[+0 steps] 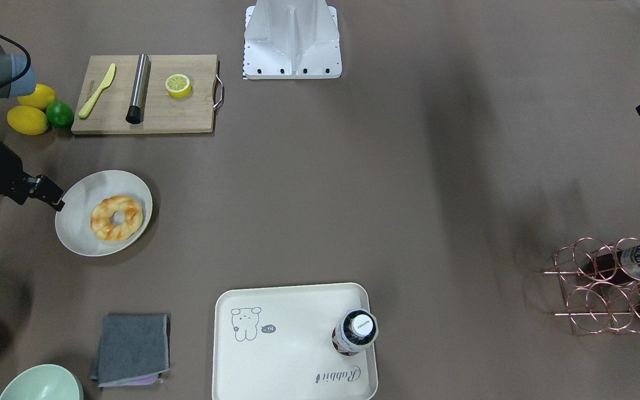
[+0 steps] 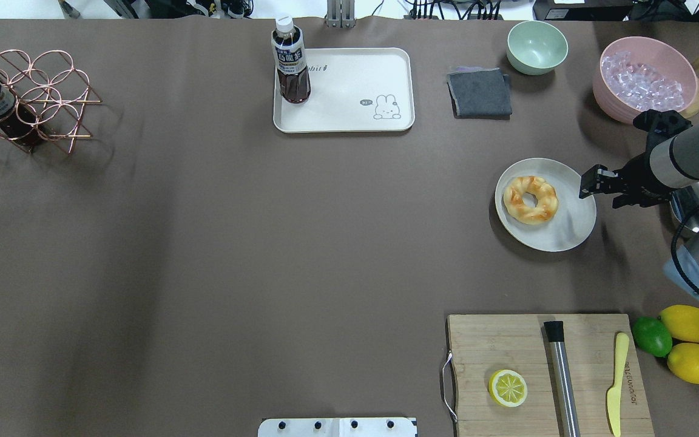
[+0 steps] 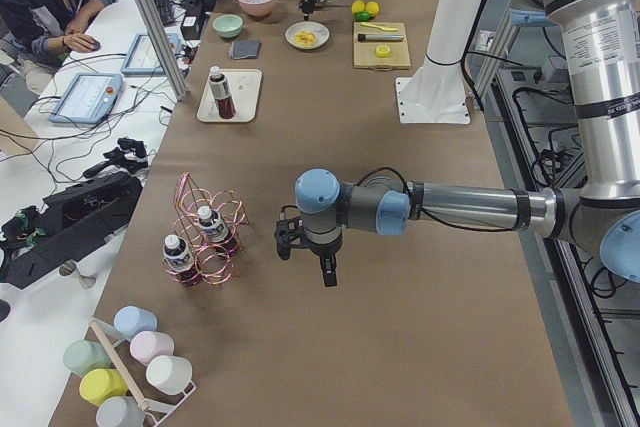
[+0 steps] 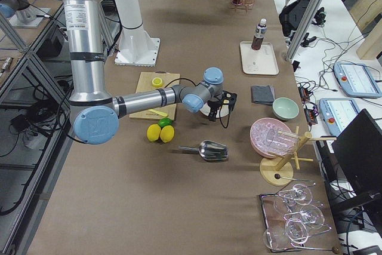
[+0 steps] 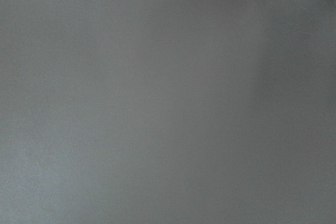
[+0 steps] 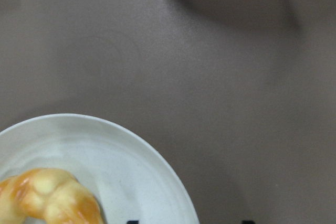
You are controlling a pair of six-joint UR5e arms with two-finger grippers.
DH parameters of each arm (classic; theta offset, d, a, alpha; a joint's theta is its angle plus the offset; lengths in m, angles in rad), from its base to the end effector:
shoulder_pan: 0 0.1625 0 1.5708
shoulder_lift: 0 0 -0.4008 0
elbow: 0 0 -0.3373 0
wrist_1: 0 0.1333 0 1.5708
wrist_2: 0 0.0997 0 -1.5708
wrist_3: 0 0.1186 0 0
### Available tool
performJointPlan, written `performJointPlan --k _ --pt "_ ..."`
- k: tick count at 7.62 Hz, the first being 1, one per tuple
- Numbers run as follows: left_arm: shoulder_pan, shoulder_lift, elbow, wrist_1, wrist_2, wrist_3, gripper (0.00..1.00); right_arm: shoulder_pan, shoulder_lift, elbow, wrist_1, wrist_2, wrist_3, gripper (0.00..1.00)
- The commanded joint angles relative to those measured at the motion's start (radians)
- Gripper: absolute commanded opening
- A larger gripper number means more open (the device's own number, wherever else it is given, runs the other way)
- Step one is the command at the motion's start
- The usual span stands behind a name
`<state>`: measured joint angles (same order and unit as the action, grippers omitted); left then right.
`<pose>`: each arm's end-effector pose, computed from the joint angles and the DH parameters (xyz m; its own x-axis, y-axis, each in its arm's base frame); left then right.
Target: Place donut on tray
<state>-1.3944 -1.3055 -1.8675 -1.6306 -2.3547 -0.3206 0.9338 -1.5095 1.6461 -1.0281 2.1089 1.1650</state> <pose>0.0107 -0.3424 0.6132 0.7060 -0.1309 -0.6960 0.0503 0.9895 -0.1351 -0.2392 -0.4453 0.5332 0.6221 0.2709 0.7346 -0.2756 0.9540 -0.1184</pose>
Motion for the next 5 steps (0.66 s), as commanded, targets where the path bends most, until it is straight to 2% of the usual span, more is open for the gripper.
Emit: performJointPlan --k 1,4,5 --pt "0.000 -0.001 -0.001 0.000 0.000 0.000 0.98 -0.038 0.008 -0.002 0.008 -0.020 0.042 0.61" --pt "0.012 -0.001 0.001 0.000 0.000 0.000 0.98 -0.059 -0.008 -0.002 0.010 -0.038 0.044 0.60" --pt "0.014 -0.003 0.001 0.000 0.000 -0.002 0.98 -0.064 -0.009 -0.002 0.010 -0.046 0.042 0.56"
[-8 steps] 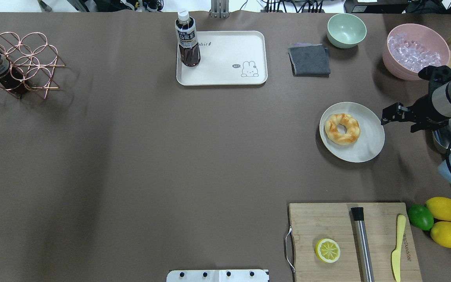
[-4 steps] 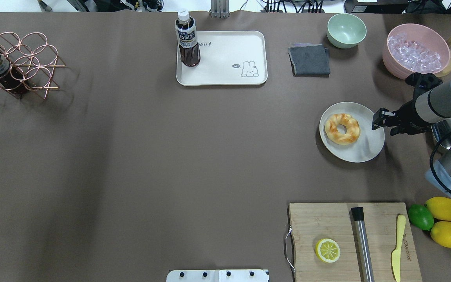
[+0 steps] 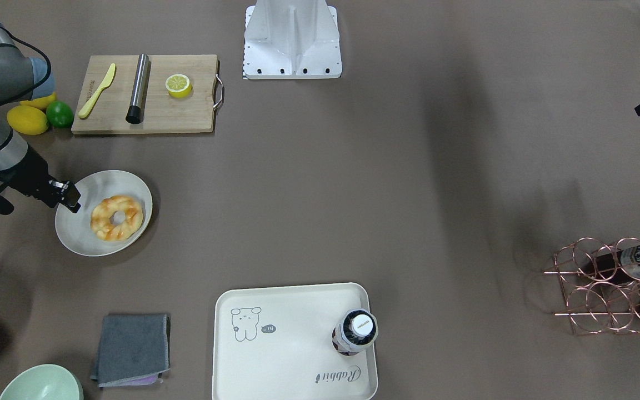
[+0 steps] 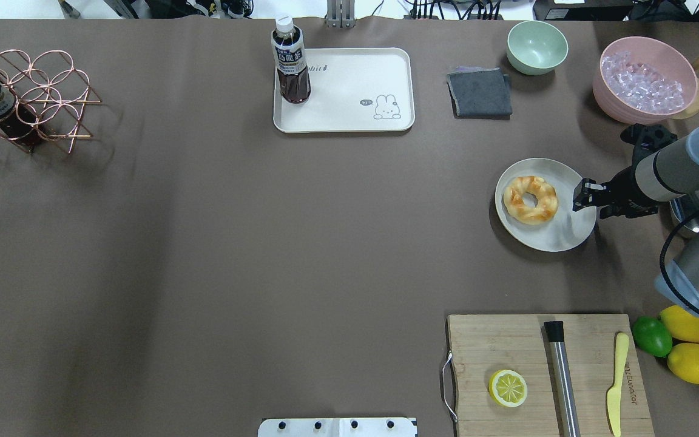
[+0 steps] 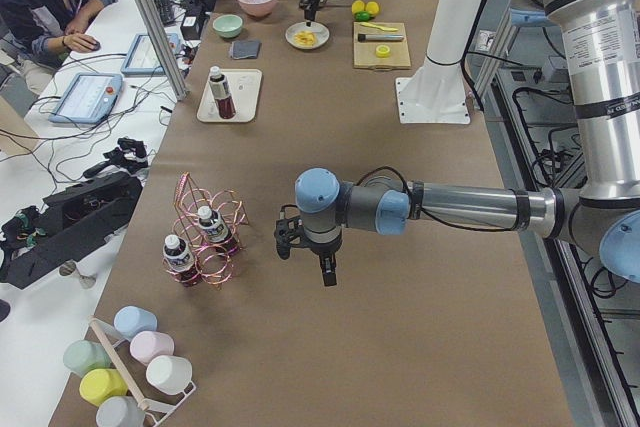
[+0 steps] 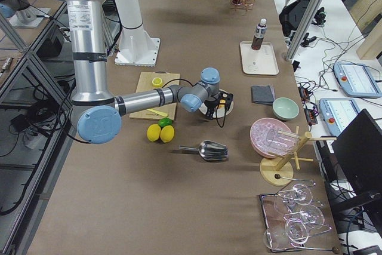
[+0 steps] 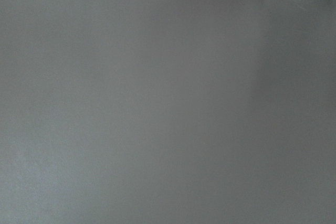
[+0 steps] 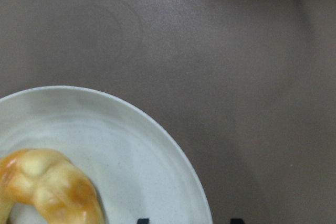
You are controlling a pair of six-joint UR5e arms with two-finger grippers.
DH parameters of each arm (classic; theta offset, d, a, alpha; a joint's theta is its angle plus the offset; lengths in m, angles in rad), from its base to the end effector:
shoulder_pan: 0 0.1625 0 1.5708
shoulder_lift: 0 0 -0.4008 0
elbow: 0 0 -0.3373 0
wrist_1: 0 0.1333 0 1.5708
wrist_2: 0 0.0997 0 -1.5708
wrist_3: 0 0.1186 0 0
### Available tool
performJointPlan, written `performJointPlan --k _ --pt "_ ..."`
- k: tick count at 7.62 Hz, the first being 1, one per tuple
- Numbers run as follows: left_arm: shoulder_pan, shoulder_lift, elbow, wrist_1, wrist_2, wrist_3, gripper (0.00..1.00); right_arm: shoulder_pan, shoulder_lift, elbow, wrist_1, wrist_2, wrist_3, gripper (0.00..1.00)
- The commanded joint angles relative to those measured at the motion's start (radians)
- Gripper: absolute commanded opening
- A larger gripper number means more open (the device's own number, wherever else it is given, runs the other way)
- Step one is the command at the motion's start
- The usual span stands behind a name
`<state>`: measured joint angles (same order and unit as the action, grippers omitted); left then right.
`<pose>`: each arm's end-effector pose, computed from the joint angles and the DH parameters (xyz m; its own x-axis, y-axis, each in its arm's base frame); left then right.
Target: Place donut on tray
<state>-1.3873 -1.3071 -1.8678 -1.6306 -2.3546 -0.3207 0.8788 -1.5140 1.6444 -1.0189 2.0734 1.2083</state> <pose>0.0132 -0.3431 0.6126 0.7067 -0.1247 -0.6964 0.0433 0.9901 -0.1333 -0.2605 -0.4337 0.5366 0.6336 0.2775 0.7222 -0.2741 0.9534 -0.1260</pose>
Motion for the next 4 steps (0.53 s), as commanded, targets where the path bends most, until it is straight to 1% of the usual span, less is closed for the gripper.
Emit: performJointPlan --k 1,2,3,4 --pt "0.007 -0.001 0.001 0.000 0.000 -0.001 0.98 -0.011 -0.008 0.002 0.000 -0.010 0.002 0.53" --pt "0.007 0.000 0.001 0.002 0.000 -0.001 0.98 -0.012 -0.012 0.002 0.000 -0.010 0.011 0.40" --pt "0.007 0.000 0.001 0.000 0.000 -0.001 0.98 -0.012 -0.015 0.009 0.000 -0.009 0.014 0.09" --pt "0.007 0.000 0.001 0.000 0.000 0.000 0.98 -0.012 -0.014 0.017 0.000 -0.009 0.016 0.00"
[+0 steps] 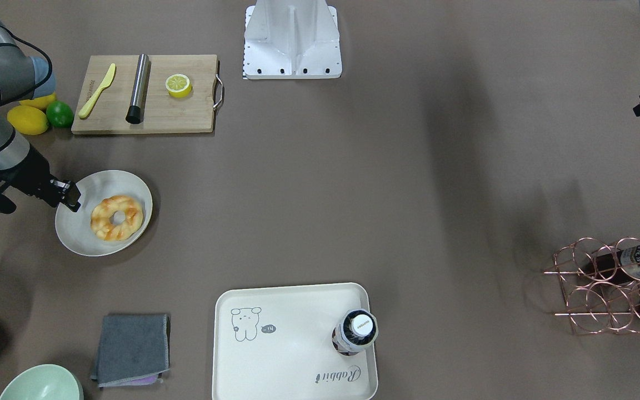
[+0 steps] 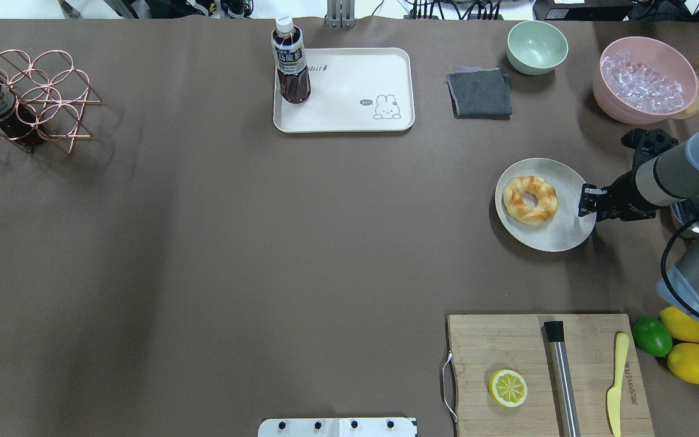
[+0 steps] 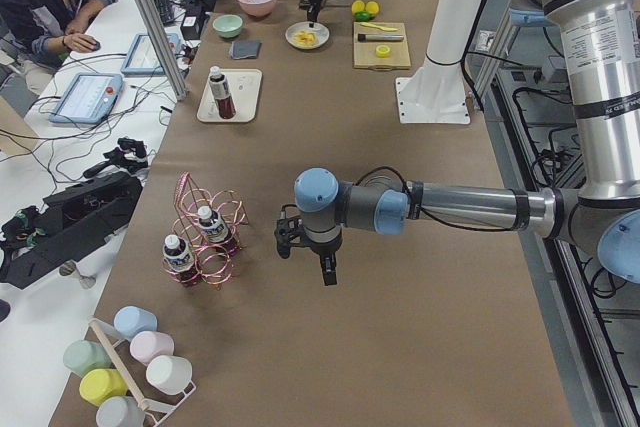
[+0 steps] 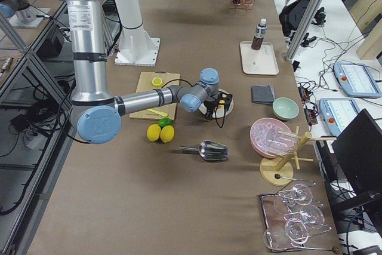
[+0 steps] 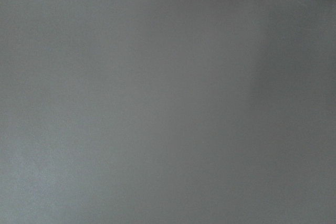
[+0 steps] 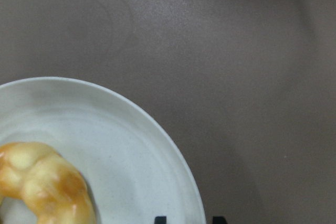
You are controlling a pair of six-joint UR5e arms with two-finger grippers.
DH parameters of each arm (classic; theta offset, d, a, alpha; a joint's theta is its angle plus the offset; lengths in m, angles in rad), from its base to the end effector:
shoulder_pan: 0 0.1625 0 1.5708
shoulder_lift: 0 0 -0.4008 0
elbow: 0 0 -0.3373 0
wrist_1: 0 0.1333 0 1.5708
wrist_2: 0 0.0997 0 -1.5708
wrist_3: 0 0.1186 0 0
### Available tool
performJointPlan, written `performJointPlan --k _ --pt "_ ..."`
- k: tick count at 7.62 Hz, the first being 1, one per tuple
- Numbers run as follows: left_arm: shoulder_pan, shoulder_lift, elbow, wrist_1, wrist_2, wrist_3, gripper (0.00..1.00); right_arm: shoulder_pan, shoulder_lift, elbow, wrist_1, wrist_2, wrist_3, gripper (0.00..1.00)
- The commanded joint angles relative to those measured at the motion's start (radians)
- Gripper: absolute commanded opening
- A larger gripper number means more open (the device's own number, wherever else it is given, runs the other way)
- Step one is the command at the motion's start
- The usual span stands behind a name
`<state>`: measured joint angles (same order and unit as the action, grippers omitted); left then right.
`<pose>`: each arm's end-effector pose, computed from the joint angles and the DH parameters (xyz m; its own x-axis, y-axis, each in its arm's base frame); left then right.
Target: Place donut on tray
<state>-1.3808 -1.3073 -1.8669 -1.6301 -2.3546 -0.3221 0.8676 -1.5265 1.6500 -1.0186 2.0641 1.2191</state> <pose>0.0155 -0.3430 0.6130 0.7076 -0.1223 -0.6959 0.0379 0.9901 -0.1355 -0.2616 -0.4279 0.5405 0.6392 0.2847 0.7144 -0.2771 0.9518 -0.1314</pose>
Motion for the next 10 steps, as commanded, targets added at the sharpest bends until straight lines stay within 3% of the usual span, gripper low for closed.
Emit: performJointPlan --k 1,4,6,7,8,9,10 --pt "0.000 0.002 -0.001 0.000 0.000 0.001 0.98 -0.001 -0.001 0.026 0.000 0.001 0.005 0.00" --pt "0.000 0.005 -0.002 0.000 0.000 0.001 0.98 0.001 0.023 0.065 -0.002 0.010 0.007 0.00" --pt "0.000 0.005 -0.005 0.001 0.000 0.001 0.98 0.016 0.110 0.063 -0.017 0.011 0.116 0.00" --pt "0.002 0.011 -0.006 0.000 0.000 0.001 0.98 0.018 0.173 0.051 -0.055 0.013 0.143 0.00" --pt "0.002 0.013 -0.005 0.000 0.000 0.001 0.98 0.016 0.280 0.027 -0.186 0.011 0.146 0.00" --pt "0.002 0.013 -0.005 0.000 0.000 0.001 0.98 0.016 0.405 -0.028 -0.312 0.011 0.178 0.00" --pt "0.002 0.013 -0.005 0.000 0.000 0.001 0.98 0.015 0.530 -0.123 -0.358 0.011 0.213 0.00"
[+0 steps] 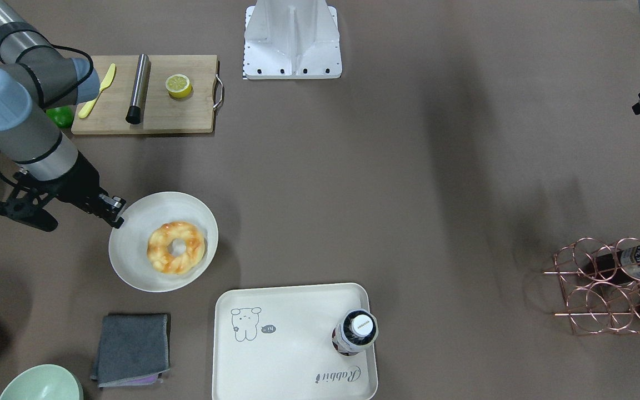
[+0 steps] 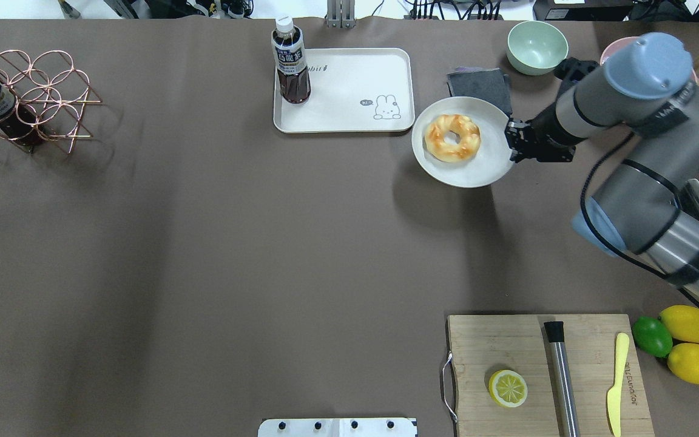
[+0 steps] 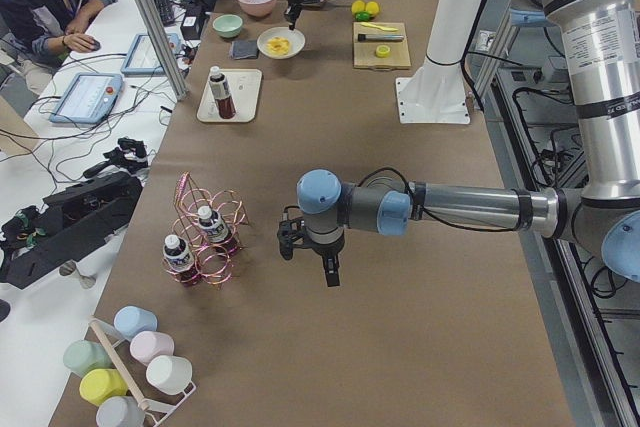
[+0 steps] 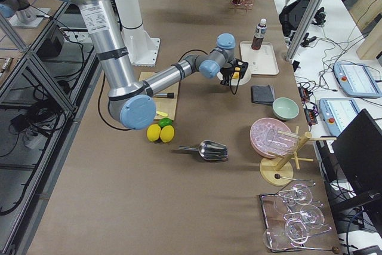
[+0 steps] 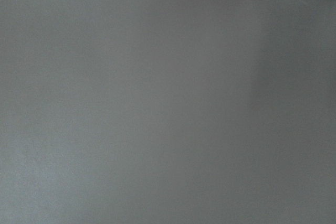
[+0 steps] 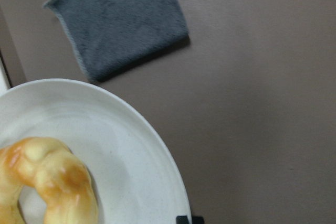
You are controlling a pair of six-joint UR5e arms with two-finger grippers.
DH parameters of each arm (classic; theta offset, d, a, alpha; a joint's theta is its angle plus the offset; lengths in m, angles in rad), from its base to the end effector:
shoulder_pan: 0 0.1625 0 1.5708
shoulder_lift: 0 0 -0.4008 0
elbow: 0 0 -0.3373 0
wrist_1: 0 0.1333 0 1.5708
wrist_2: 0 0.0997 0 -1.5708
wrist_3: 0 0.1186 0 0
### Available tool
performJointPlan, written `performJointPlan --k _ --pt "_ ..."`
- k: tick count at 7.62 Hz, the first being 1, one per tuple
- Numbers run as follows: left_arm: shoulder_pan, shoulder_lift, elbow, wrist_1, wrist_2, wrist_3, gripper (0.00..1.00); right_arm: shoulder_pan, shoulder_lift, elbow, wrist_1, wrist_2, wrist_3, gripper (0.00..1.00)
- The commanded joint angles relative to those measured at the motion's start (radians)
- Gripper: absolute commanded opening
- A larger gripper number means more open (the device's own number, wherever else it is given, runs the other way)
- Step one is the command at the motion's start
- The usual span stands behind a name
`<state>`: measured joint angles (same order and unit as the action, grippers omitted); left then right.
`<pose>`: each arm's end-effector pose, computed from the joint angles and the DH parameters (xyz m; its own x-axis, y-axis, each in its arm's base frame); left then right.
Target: Place donut on tray
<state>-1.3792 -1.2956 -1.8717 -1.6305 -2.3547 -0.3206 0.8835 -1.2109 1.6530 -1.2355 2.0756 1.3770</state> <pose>0.0151 -0.3381 0.6147 0.7087 -0.1241 -0.6945 0.0354 0.9894 -0.1407 -0.3156 -0.5041 0.3974 0.5326 0.3832 0.7547 -0.3656 0.9083 -0.2032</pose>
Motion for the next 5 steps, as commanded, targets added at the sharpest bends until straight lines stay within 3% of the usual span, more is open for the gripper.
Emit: performJointPlan --k 1,3,5 --pt "0.000 0.001 0.002 0.000 0.000 0.000 0.98 -0.003 0.299 -0.218 -0.136 -0.008 0.107 0.00" --pt "0.000 0.001 0.000 0.001 0.000 0.000 0.98 -0.011 0.460 -0.423 -0.127 -0.034 0.137 0.00" --pt "-0.001 0.001 -0.001 0.001 0.002 0.000 0.98 -0.024 0.568 -0.618 0.009 -0.075 0.169 0.00"
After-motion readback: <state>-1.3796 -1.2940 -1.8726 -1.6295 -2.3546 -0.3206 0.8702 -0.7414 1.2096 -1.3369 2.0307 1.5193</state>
